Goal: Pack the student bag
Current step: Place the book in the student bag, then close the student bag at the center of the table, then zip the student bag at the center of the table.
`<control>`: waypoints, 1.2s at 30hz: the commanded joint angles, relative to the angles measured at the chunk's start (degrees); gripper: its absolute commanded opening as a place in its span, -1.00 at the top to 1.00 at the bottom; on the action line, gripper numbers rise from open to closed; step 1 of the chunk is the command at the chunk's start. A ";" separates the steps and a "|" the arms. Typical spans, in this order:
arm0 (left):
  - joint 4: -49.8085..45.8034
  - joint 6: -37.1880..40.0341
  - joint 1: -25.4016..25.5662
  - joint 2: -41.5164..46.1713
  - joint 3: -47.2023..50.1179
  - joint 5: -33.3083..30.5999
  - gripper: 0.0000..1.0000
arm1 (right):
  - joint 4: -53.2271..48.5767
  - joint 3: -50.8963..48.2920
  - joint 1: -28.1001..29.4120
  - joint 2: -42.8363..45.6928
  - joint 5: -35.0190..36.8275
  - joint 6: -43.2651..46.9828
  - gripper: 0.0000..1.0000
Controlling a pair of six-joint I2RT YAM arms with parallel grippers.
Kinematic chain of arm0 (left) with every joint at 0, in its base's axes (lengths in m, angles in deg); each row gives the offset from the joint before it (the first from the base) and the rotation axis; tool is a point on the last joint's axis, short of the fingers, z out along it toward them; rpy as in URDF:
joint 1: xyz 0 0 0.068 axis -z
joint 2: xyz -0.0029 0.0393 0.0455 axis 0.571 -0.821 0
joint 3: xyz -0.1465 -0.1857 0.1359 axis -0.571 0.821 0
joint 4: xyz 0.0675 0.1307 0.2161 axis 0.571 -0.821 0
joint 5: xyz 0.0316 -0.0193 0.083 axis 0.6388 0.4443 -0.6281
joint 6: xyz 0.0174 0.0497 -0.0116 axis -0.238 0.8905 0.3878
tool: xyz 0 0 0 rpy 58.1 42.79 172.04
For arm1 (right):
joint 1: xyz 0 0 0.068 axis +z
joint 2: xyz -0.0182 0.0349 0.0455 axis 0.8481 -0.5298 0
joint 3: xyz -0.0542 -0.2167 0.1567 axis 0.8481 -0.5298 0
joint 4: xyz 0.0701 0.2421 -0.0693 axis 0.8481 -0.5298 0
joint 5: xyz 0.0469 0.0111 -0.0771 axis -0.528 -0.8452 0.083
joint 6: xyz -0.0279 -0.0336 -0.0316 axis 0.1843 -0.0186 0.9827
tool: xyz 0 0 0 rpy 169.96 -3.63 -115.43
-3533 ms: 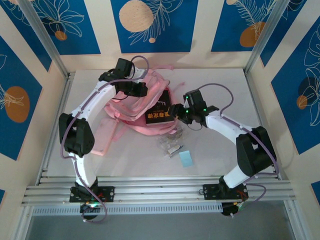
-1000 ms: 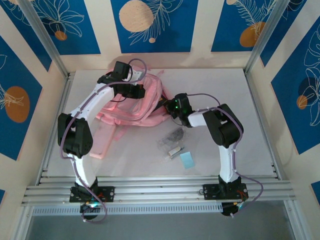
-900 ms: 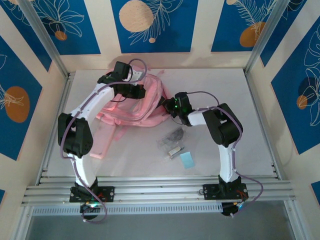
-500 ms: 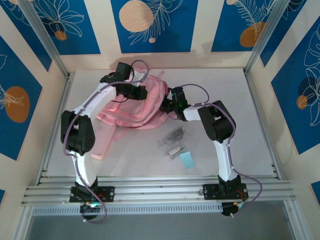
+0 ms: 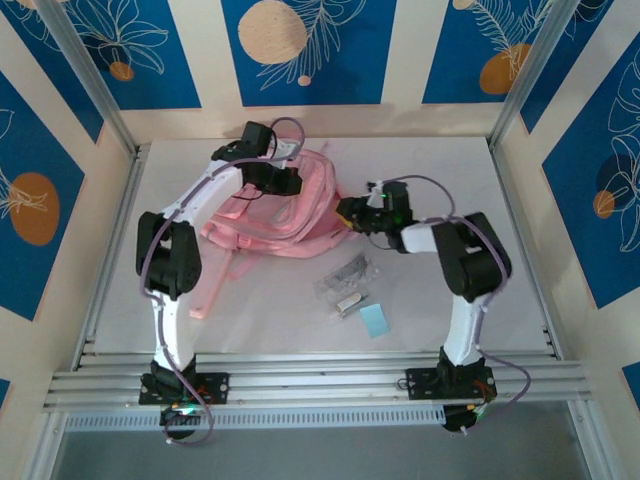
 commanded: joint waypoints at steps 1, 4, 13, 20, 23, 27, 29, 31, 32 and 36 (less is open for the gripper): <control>8.19 -3.04 2.30 -0.23 -3.20 2.21 1.00 | -6.53 -5.46 -4.04 9.85 -1.87 7.73 0.06; 11.51 -6.37 3.69 -1.41 -4.15 2.59 1.00 | -16.50 -8.23 -6.95 18.68 -0.10 13.73 -0.25; 11.93 -9.97 10.16 -5.68 -11.16 5.17 1.00 | -38.58 -10.08 -10.68 41.35 16.48 19.25 -0.99; 12.83 -13.62 10.12 1.56 -3.53 -5.03 -0.71 | -40.97 -11.81 -8.45 45.45 13.57 21.02 -0.99; 17.53 -15.66 9.20 9.09 5.94 -7.92 -1.00 | -41.79 -12.55 -4.69 45.71 15.55 21.19 -1.00; 21.50 -19.88 6.99 20.13 21.69 -11.66 -1.00 | -43.11 -12.13 1.72 45.13 19.73 21.21 -1.00; 24.35 -23.06 5.50 25.20 30.13 -13.23 -1.00 | -42.77 -11.87 4.52 44.11 20.67 20.70 -1.00; 27.49 -25.97 3.99 29.60 39.11 -13.98 -1.00 | -42.45 -11.36 6.89 42.69 21.48 20.06 -1.00; 28.84 -27.69 3.17 31.94 42.92 -14.49 -1.00 | -42.03 -11.07 7.83 41.87 21.54 19.80 -0.97; 36.83 -34.61 1.45 37.63 57.42 -17.60 -0.93 | -41.72 -9.09 10.73 38.17 22.02 18.43 -0.92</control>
